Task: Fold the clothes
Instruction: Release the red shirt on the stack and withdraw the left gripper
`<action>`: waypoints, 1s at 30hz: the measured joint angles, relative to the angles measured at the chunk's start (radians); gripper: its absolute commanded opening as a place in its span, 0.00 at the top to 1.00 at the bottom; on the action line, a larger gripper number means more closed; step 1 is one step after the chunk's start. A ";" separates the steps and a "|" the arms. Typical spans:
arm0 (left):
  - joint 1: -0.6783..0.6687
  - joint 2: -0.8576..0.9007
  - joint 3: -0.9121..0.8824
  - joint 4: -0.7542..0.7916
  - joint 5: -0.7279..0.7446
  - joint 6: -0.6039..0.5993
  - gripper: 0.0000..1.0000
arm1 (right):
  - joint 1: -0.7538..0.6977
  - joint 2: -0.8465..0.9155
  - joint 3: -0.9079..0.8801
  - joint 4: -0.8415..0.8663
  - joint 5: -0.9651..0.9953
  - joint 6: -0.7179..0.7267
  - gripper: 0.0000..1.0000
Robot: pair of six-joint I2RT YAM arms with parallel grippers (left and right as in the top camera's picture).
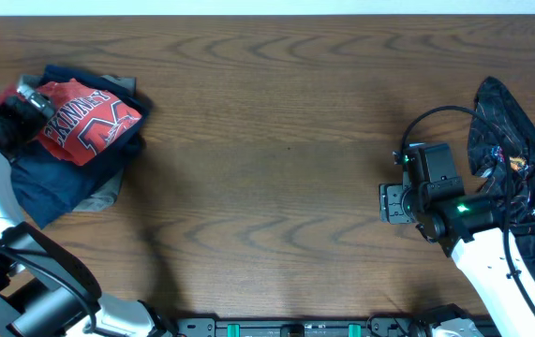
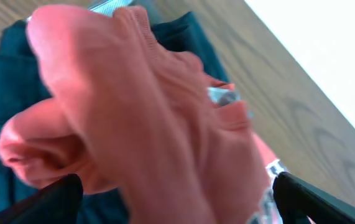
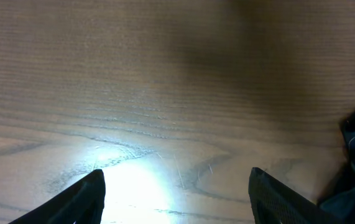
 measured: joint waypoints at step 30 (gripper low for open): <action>-0.761 -0.102 0.001 -0.712 -0.182 0.057 0.02 | -0.097 0.113 0.005 0.219 -0.311 -0.035 0.01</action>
